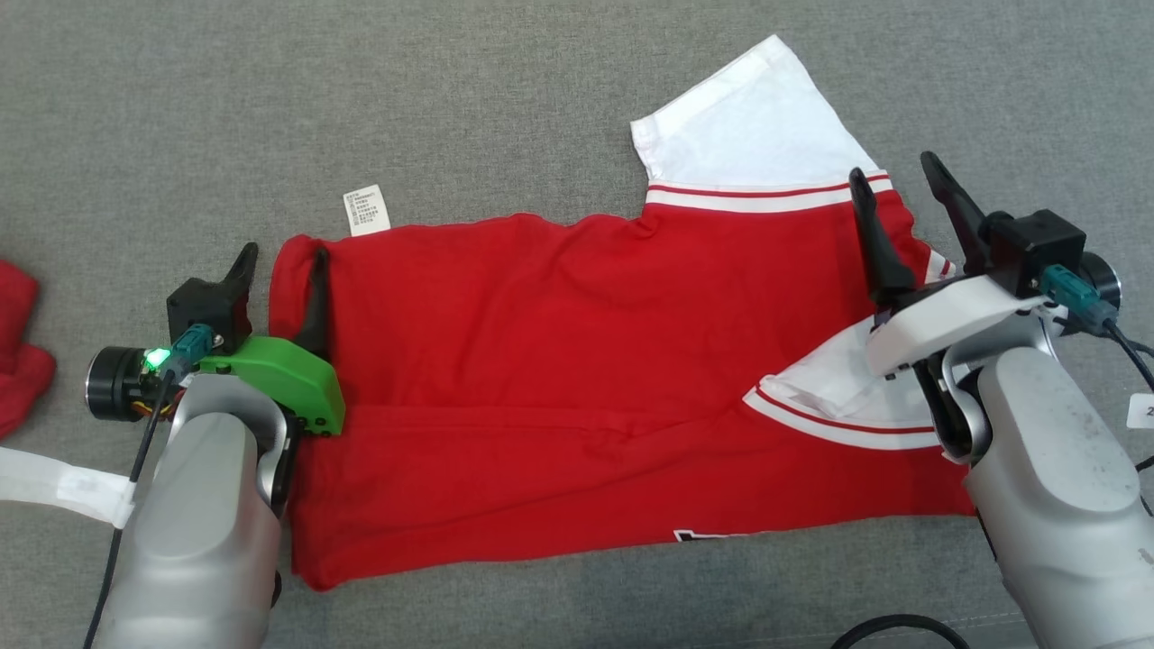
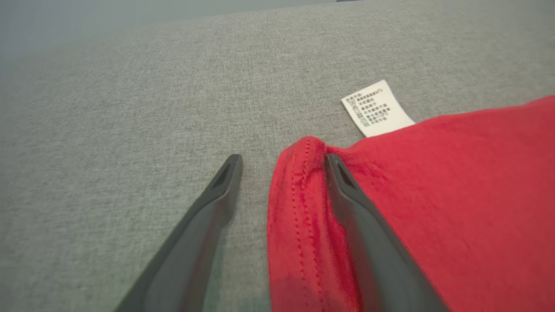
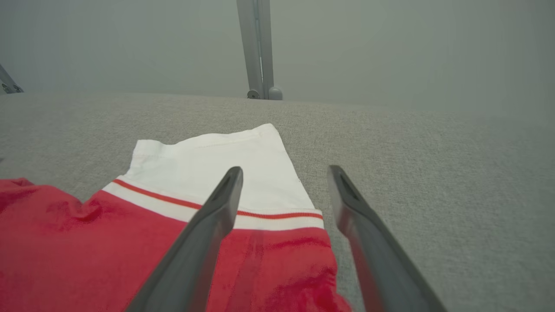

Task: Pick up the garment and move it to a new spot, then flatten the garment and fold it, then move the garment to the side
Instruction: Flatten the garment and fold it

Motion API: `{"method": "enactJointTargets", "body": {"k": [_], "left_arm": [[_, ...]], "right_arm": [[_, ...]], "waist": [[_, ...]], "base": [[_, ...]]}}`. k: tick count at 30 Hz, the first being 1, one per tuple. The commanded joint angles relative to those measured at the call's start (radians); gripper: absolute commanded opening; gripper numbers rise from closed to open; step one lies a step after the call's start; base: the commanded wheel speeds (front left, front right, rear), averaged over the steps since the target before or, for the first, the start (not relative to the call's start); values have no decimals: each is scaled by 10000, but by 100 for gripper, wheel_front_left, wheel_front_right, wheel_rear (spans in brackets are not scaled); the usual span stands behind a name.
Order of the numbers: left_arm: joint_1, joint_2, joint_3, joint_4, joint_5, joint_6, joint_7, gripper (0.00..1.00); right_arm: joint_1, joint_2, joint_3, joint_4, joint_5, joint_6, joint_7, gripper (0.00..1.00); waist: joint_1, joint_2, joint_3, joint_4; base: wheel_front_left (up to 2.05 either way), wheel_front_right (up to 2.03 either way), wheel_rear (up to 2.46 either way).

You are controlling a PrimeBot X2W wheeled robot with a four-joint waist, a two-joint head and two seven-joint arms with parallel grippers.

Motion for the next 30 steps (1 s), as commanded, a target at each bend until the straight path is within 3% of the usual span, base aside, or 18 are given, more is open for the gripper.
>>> {"method": "enactJointTargets", "body": {"k": [1, 9, 13, 25, 26, 28, 30], "left_arm": [[-26, -140, -162, 44, -4, -33, 38, 0], [-19, -349, -580, -688, -210, -33, 23, 0], [7, -471, -872, -1194, -228, -33, 20, 0], [-399, -754, -1730, -1887, -494, -33, 20, 0], [-402, -765, -1759, -1917, -498, -33, 20, 0], [-397, -786, -1769, -1979, -526, -33, 20, 0], [-346, -791, -1706, -2014, -538, -33, 20, 0]], "right_arm": [[-307, -139, 135, 80, 59, -19, 10, 100], [-2184, -908, 1215, 1458, 340, -19, 142, 100], [-3421, -1251, 2004, 2582, 573, -19, 1022, 100], [-5215, -1645, 3178, 5075, 1443, -19, 3052, 100], [-5268, -1644, 3265, 5240, 1452, -19, 3114, 84], [-5328, -1580, 3425, 5470, 1575, -19, 3091, 1], [-5327, -1559, 3553, 5625, 1683, -19, 2969, 0]], "waist": [[0, -1, 77, 39], [0, -1, 246, 551], [0, -1, 426, 989], [0, -1, 1058, 1926], [0, -1, 1077, 1944], [0, -1, 1101, 1945], [0, -1, 1070, 1882]], "base": [[0, 0, 0], [0, 0, 0], [0, 0, 0], [0, 0, 0], [0, 0, 0], [0, 0, 0], [0, 0, 0]]}}
